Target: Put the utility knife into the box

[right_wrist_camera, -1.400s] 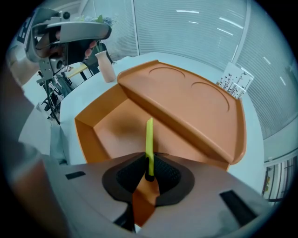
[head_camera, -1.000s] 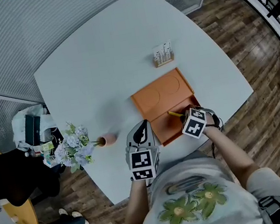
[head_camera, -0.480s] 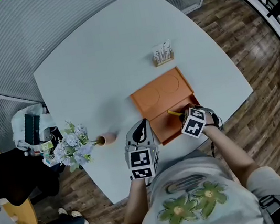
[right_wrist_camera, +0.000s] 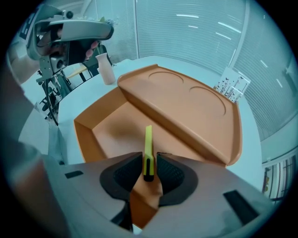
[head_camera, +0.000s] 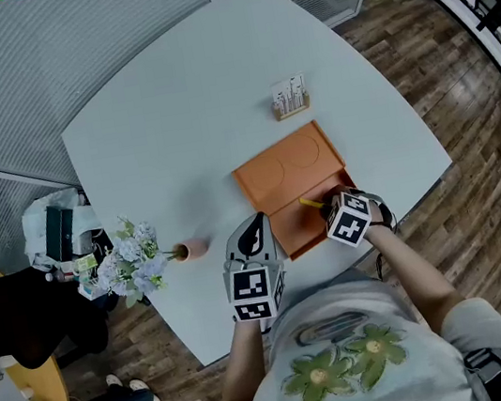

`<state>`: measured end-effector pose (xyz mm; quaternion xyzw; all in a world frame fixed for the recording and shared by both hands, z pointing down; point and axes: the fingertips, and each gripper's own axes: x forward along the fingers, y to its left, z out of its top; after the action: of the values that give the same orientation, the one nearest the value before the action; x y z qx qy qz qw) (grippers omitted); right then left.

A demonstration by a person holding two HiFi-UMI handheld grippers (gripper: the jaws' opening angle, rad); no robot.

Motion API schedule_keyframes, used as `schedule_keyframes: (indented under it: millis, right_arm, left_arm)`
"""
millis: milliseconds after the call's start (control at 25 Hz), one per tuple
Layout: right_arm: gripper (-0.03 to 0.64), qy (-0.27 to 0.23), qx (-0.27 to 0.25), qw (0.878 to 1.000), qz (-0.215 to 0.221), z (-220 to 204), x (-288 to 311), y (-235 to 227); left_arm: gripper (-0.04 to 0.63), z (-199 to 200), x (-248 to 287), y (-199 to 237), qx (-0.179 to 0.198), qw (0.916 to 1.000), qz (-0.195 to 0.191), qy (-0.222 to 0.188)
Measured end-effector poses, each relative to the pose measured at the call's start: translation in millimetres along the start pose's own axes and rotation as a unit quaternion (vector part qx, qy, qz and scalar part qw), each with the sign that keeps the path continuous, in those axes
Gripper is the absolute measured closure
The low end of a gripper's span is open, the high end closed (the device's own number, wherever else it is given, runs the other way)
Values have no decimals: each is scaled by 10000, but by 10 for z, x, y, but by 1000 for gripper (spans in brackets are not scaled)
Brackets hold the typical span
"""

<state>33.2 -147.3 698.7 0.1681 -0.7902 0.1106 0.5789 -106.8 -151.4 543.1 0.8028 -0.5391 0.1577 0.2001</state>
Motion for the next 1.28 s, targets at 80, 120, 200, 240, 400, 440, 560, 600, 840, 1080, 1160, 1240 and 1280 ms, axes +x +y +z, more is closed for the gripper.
schedule_keyframes:
  millis: [80,120,200,240,400,440,560,600,840,1080,1160,1240,1280]
  right_arm:
    - [514,-180,132,9997,20,39,-47,-11]
    - [514,-302,220,9993,39,65,-81,-12]
    - [514,-588,426,9973,80,131,-169,-8]
    - [514,-740,539,9957,106,167,-221,-4]
    - [514,-1373,959,9858,158,310,-440,-15]
    - [514,-1497,1026,9833,138,336,-497,-28]
    - [514,-1787,1231,9762,49,394,-657,-70]
    - [514,-1895,1286,9734,18,416,-707,-81]
    - [611,-2739,1594,9483,-200,575,-1060,-147]
    - [612,-3481,1778,9196,-401,678,-1419,-173]
    - [614,-3618,1820,9128,-527,687,-1495,-185]
    - [614,-3726,1811,9081,-613,702,-1553,-181]
    - [614,-3781,1799,9060,-630,712,-1579,-174]
  left_arm:
    - [592,9,-3,-13,1,10000,-12,-13]
    - [592,7,-6,-19,6,10000,-11,-11]
    - [592,3,-13,-29,21,10000,-9,-9]
    - [592,4,-17,-31,24,10000,-9,-14]
    - [592,29,-34,-40,26,10000,-3,-65]
    - [592,35,-37,-45,28,10000,0,-74]
    - [592,43,-47,-61,27,10000,10,-70]
    - [592,50,-51,-66,26,10000,14,-76]
    - [592,111,-71,-96,15,9998,6,-191]
    - [592,223,-99,-168,48,9994,-35,-327]
    - [592,249,-109,-188,65,9993,-49,-358]
    - [592,270,-117,-203,78,9992,-58,-380]
    - [592,277,-120,-209,82,9992,-59,-389]
